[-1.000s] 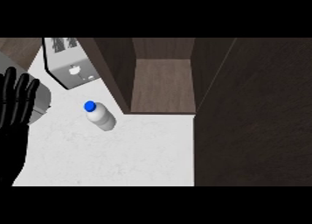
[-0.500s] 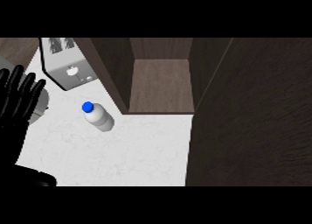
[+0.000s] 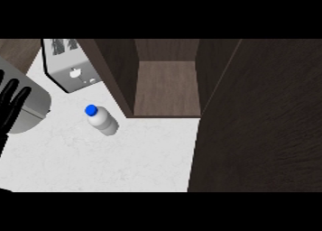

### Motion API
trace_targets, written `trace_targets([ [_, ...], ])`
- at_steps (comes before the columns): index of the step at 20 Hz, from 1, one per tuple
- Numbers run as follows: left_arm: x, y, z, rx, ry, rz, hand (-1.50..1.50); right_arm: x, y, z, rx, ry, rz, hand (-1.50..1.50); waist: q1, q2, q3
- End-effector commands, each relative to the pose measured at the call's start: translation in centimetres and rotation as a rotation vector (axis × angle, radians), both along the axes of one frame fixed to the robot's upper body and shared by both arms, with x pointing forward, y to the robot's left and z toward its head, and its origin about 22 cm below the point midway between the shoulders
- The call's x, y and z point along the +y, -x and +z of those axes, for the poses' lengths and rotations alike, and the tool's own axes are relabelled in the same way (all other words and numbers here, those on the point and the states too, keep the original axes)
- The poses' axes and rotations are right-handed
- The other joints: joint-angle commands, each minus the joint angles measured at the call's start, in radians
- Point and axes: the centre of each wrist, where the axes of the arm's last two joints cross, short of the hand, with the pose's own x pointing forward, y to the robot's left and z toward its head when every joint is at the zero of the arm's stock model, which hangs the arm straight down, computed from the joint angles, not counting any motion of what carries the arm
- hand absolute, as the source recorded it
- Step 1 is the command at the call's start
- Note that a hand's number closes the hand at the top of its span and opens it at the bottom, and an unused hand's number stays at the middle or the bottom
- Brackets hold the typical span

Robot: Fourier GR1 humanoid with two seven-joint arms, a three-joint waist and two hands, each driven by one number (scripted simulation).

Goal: Pick up the bottled water, place it into the cabinet and close the cabinet

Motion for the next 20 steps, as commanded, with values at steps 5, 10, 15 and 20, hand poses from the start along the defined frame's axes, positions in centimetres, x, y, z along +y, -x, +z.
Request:
trace_targets([
  [5, 1.1, 1.6, 0.0, 0.069, -0.014, 0.028, -1.50, 0.3, 1.3, 1.1, -0.009, 0.004, 0.024, -1.50, 0.000, 0.000, 0.000],
  [10, 0.5, -0.5, -2.1, 0.073, -0.097, 0.021, -1.50, 1.1, 1.8, 1.8, 0.013, -0.021, 0.001, -1.50, -0.004, 0.001, 0.000],
  [15, -1.3, -1.8, -3.2, 0.131, -0.116, 0.025, -1.50, 1.9, 1.4, 2.7, -0.005, -0.015, 0.000, -1.50, -0.005, 0.001, 0.000],
  [20, 0.7, -3.1, -5.5, 0.151, -0.106, 0.042, -1.50, 2.3, 3.0, 3.2, 0.007, -0.012, -0.005, -1.50, -0.008, 0.000, -0.001],
])
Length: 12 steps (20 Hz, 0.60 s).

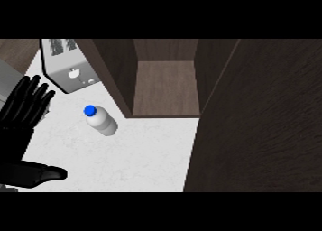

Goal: Pick up the bottled water, place it into the cabinet and close the cabinet

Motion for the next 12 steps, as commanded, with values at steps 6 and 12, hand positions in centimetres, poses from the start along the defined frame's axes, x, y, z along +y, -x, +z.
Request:
trace_targets([
  [6, 0.0, -1.4, -6.4, 0.076, -0.006, 0.045, -1.50, -0.1, 1.2, 2.5, -0.058, 0.048, -0.074, -1.50, 0.002, 0.001, -0.001],
  [12, 2.3, -3.6, -8.3, 0.141, -0.028, 0.023, -1.50, 0.9, 0.8, 1.6, -0.071, 0.047, -0.050, -1.50, 0.001, 0.000, 0.000],
])
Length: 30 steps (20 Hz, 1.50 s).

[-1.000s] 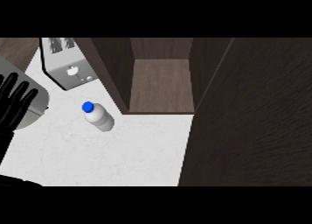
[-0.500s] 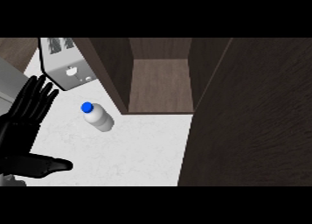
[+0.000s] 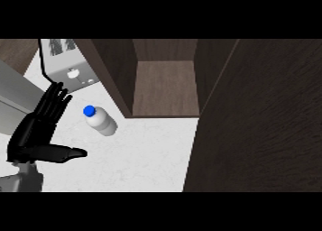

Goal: Pick up the bottled water, place it into the cabinet and close the cabinet

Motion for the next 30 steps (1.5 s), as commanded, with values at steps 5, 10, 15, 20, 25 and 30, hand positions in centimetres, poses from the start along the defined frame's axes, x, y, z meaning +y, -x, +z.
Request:
trace_targets([
  [5, 1.8, -0.1, -6.9, 0.088, 0.002, 0.019, -1.50, -1.0, 2.8, 1.3, -0.060, 0.041, -0.072, -1.50, -0.011, 0.000, -0.001],
  [10, 1.2, -1.5, -8.6, 0.093, 0.012, -0.009, -1.50, -1.5, 1.7, 2.0, -0.050, 0.057, -0.100, -1.50, -0.001, 0.001, 0.000],
  [15, 1.9, -1.2, -11.9, 0.111, 0.021, 0.005, -1.50, -0.8, 3.2, 1.8, -0.048, 0.033, -0.076, -1.50, -0.013, 0.000, -0.001],
  [20, -0.1, -2.9, -13.5, 0.110, 0.048, -0.019, -1.50, 0.1, 0.6, 1.5, -0.061, 0.041, -0.069, -1.50, -0.012, 0.005, -0.002],
  [25, 2.8, -1.2, -15.0, 0.077, 0.060, 0.013, -1.50, -0.5, 2.2, 0.7, -0.066, 0.040, -0.061, -1.50, -0.016, 0.004, -0.001],
  [30, 0.8, -3.0, -15.2, 0.051, 0.092, 0.066, -1.50, -0.9, 2.2, 1.5, -0.063, 0.051, -0.064, -1.50, -0.023, 0.006, -0.002],
])
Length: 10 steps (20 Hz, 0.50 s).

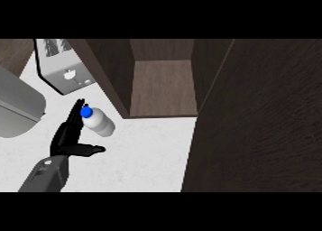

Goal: Pick up the bottled water, place it into the cabinet and close the cabinet

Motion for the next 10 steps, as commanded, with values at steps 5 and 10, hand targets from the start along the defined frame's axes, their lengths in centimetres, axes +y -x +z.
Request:
trace_targets([
  [5, -0.5, -1.7, 0.1, -0.054, 0.043, 0.057, -1.50, -1.6, 1.4, 0.4, -0.083, 0.045, -0.056, -1.50, -0.011, 0.006, 0.000],
  [10, -2.5, -1.9, -0.4, -0.089, 0.092, 0.005, 1.50, -1.4, 2.1, 0.9, -0.058, 0.047, -0.042, -1.50, -0.003, 0.003, 0.000],
])
